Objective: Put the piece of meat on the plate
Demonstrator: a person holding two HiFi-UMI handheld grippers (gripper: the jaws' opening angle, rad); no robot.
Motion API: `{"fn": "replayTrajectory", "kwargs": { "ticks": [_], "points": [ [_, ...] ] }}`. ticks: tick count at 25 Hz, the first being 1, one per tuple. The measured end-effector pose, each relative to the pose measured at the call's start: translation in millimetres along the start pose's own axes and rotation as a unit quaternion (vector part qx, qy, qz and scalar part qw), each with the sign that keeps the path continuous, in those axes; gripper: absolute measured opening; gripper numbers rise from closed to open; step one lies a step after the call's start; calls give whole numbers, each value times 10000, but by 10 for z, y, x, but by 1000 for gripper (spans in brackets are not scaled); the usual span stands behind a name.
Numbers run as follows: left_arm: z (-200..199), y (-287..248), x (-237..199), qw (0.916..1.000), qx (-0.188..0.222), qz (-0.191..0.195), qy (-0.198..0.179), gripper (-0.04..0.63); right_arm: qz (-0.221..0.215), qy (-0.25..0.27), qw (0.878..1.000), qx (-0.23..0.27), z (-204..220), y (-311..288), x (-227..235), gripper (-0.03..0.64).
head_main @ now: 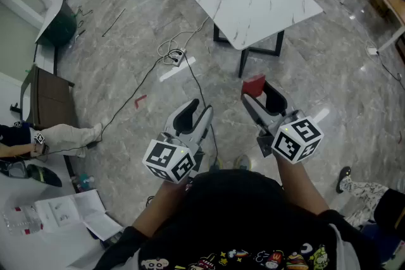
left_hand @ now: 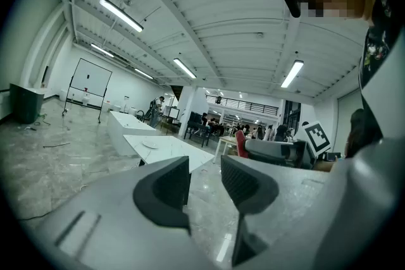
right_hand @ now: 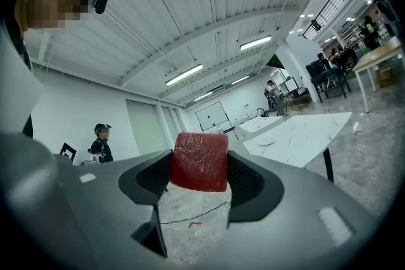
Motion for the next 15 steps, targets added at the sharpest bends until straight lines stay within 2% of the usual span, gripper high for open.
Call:
{"fn": "replayTrajectory", "kwargs": {
  "ticks": [15],
  "points": [
    [238,-313,572,9997,-175,-162,-23,273,-258,-6,9997,5,70,437,369,296]
  ]
}}
Point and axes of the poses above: the fingertips, and each gripper's own axes: y backward along the fingers, x to its right, z out of its underside, the point moved 6 cm from there along y, backward along the fingers, and after that the axes turned 10 degrees about -x, right-handed, at the moved point
